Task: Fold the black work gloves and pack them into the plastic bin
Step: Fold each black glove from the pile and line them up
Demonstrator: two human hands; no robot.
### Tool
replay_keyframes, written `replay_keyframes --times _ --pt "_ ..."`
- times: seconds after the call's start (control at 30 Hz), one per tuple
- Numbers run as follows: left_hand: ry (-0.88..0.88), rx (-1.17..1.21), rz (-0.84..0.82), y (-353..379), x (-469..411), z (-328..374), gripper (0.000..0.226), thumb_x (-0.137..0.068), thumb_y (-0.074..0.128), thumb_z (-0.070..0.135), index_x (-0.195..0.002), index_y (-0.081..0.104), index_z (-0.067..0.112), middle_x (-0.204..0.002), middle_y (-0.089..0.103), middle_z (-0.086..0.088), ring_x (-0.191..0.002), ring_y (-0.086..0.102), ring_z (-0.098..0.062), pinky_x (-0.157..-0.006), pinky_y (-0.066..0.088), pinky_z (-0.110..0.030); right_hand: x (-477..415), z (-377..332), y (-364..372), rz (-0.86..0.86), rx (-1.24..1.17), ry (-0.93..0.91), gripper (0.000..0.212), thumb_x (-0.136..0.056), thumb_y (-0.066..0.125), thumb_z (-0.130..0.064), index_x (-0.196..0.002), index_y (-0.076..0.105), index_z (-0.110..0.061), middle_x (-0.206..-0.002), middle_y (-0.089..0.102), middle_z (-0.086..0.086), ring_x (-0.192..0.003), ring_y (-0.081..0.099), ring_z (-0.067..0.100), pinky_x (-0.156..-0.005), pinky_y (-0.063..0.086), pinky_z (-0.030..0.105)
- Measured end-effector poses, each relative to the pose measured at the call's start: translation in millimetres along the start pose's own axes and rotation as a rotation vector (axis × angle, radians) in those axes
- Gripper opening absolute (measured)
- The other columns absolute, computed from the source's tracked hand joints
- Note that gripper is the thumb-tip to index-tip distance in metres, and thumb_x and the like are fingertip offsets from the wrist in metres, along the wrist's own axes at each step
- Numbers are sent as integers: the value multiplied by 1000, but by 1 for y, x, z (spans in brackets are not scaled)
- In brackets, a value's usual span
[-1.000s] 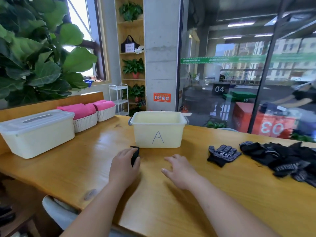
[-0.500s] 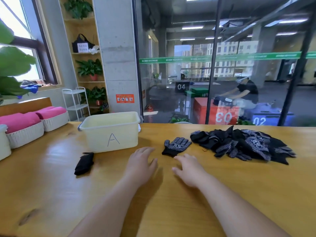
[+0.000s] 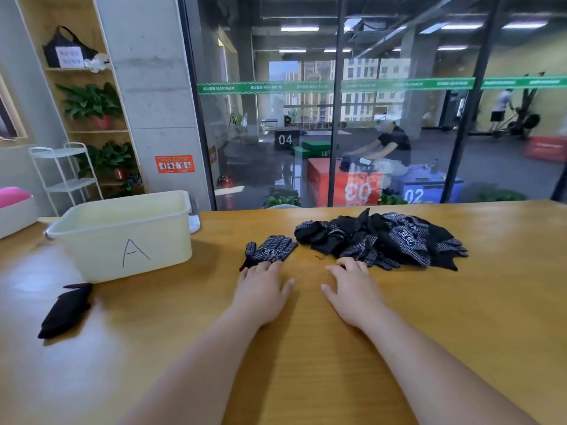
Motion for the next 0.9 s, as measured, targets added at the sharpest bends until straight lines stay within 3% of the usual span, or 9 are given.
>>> replay_keyframes --times 0.1,0.2,0.37,0.53,0.7,0.83,0.9 --pt "-2 -7 7 8 -8 0 71 -107 31 68 -165 32 27 -167 39 -1 -155 33 -25 -132 17 -49 -2 7 -9 115 92 56 58 -104 49 -53 -157 44 -31 -171 19 1 -157 15 27 -124 30 47" --pt "14 6 60 11 -10 -1 71 -107 27 68 -165 31 27 -169 36 1 -158 29 -22 -133 13 -47 -10 18 -1 88 98 146 65 -105 38 -58 -164 31 -33 -178 2 6 -162 1 33 -129 19 52" --pt "63 19 85 12 -11 1 68 -108 31 65 -164 34 27 -169 35 3 -160 24 -19 -133 12 -45 -17 29 18 -43 94 200 72 -106 22 -61 -168 23 -27 -177 11 1 -163 4 29 -130 15 53" --pt "104 61 79 10 -10 4 63 -107 40 63 -161 39 30 -168 35 6 -160 22 -18 -134 10 -43 -18 23 15 3 130 135 68 -108 28 -56 -165 31 -18 -171 29 -3 -159 19 22 -129 18 48" --pt "149 107 95 6 -6 7 60 -107 46 60 -159 43 31 -166 38 9 -159 23 -16 -133 14 -43 -13 3 6 55 99 -14 60 -107 40 -48 -161 41 -21 -158 43 -8 -147 34 19 -127 25 43" --pt "168 122 83 5 -4 10 60 -107 47 60 -160 42 32 -165 37 11 -158 24 -14 -134 13 -42 -14 21 -30 283 34 26 52 -103 51 -36 -154 51 -31 -167 33 -4 -154 25 24 -126 29 48" --pt "171 131 77 4 -2 10 59 -107 47 59 -160 42 33 -165 37 12 -158 24 -13 -134 11 -40 -18 41 -26 215 60 98 55 -106 44 -38 -160 41 -36 -175 20 -2 -160 11 30 -129 21 51"
Point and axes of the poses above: each hand's wrist, its own x-axis away from the middle knuckle, its own y-axis out of the palm, z = x × y, the point moved 10 cm from there along -x, towards the middle knuckle
